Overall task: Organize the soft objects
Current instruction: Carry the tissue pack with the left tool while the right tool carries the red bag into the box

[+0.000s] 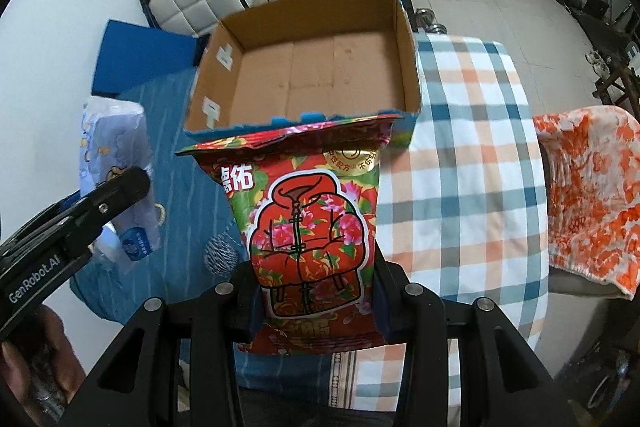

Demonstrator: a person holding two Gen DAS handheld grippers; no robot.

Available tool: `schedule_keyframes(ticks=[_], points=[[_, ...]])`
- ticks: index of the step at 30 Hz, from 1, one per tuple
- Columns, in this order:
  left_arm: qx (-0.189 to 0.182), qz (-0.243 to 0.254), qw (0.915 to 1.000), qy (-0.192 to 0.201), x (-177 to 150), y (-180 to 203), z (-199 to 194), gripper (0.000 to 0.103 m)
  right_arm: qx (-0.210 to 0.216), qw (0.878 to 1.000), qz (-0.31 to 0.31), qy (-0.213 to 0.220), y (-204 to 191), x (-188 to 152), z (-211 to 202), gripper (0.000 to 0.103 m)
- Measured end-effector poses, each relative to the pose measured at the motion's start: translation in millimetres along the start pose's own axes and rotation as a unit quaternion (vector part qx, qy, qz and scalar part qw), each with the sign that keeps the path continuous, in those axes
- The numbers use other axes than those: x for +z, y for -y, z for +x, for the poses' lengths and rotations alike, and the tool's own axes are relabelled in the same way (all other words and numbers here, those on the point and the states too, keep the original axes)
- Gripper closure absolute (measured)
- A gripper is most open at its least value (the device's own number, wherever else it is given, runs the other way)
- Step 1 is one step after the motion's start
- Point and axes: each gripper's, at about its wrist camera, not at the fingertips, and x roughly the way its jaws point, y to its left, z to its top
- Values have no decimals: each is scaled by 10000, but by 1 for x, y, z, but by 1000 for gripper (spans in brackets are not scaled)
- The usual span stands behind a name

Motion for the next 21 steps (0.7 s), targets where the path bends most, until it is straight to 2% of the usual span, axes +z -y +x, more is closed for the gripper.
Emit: schedule_keyframes(ticks=[5, 12, 16, 21], points=[[-171, 79, 9997, 163, 39, 6, 2, 51, -32, 9997, -23, 261, 2, 28, -18, 59], [-302, 85, 9994, 118, 100, 3, 35, 51, -224, 9987, 106, 452, 11, 88, -11, 59], [-402, 40, 9991, -159, 132, 0, 73, 51, -346, 9980, 148, 505, 15, 130, 6, 59], [-591, -272, 9950, -754, 167, -12, 146, 51, -464, 9980, 231, 372, 22, 181, 48, 59]])
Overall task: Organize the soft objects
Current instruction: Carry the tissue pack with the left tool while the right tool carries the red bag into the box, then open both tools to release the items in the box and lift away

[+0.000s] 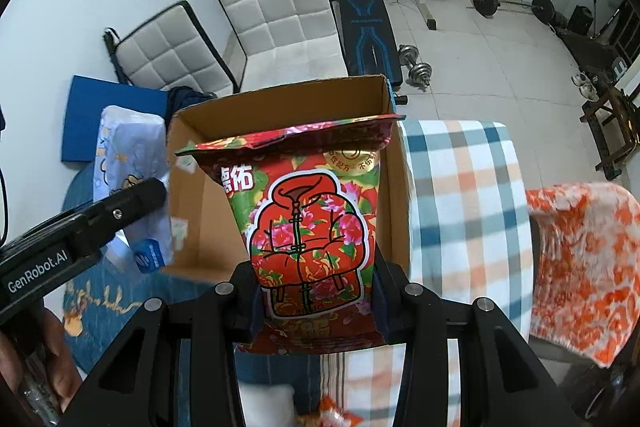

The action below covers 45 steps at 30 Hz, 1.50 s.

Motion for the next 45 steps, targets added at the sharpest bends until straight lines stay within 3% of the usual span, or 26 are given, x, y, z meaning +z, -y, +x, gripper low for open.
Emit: schedule_keyframes(ticks=[8, 18, 25, 30, 35, 40, 43, 45], points=[[-458, -702, 9901, -1123, 38, -37, 123, 49, 0, 9973, 314, -659, 14, 54, 123, 59], [-644, -819, 9812, -1622, 59, -38, 195, 48, -483, 9927, 45, -1102, 22, 83, 227, 59], [-679, -879, 9781, -1760, 63, -31, 207, 48, -522, 9905, 88, -1270, 29, 95, 267, 58], [-647, -860, 9775, -1814, 59, -31, 203, 42, -524, 9895, 30, -1345, 32, 99, 283, 58], [-376, -846, 9765, -1944, 58, -29, 199, 37, -617, 9889, -180, -1340, 30, 101, 289, 57], [-230, -610, 9803, -1865, 58, -19, 181, 22, -638, 9886, -281, -1338, 9, 85, 284, 54], [-101, -463, 9841, -1711, 59, -11, 166, 20, -607, 9892, -235, -1311, 12, 84, 281, 46], [-75, -465, 9852, -1650, 58, -9, 157, 9, -643, 9895, -249, -1273, 12, 83, 278, 41]])
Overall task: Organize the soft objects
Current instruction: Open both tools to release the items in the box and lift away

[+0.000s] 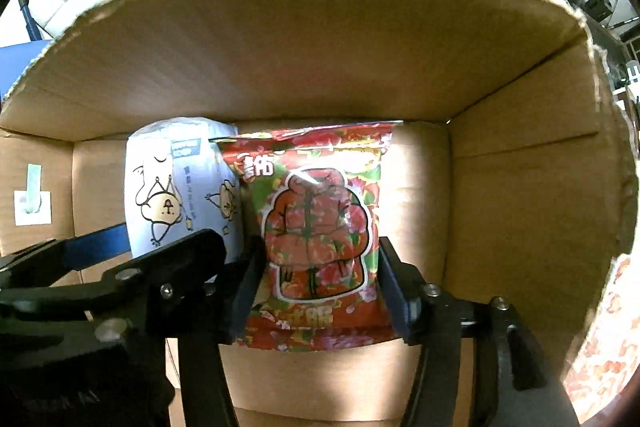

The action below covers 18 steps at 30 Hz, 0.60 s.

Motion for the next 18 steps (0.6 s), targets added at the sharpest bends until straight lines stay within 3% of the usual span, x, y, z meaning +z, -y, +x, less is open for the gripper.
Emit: schedule_keyframes(ticks=[3, 7, 10, 18], points=[[27, -17, 9999, 117, -5, -1, -13, 0, 4, 10000, 2, -28, 1, -3, -4, 30], [210, 51, 9990, 399, -17, -12, -35, 0, -42, 10000, -70, -37, -8, -17, -13, 21], [322, 92, 9977, 591, -42, -34, -18, 0, -2, 9999, -117, -46, -13, -27, -20, 9], [808, 419, 9898, 1094, -74, -40, -51, 0, -110, 9997, -67, 203, -1, -65, -52, 7]])
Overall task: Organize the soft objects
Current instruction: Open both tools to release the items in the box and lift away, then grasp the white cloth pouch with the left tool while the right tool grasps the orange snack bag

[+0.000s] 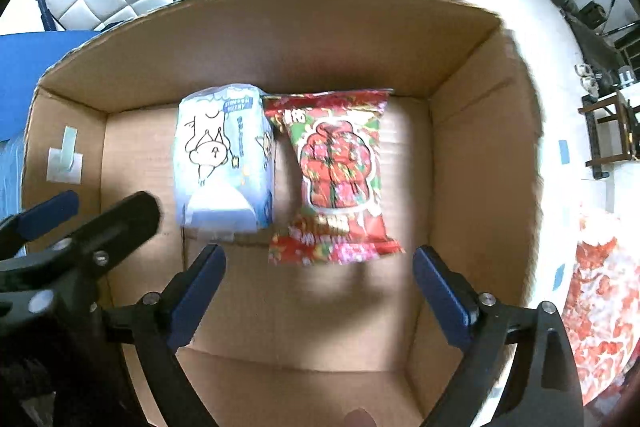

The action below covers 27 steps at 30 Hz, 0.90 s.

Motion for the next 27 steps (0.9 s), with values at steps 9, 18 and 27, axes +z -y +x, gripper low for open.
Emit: schedule_keyframes(ticks=[9, 18, 27], points=[[330, 161, 9972, 644, -27, -2, -45, 0, -41, 9987, -44, 516, -13, -35, -58, 7], [358, 225, 9931, 1089, -72, 11, -109, 0, 63, 9941, 7, 1084, -22, -60, -122, 7], [276, 394, 9881, 1463, -114, 25, -174, 0, 285, 9884, -46, 1488, -21, -115, -193, 7]])
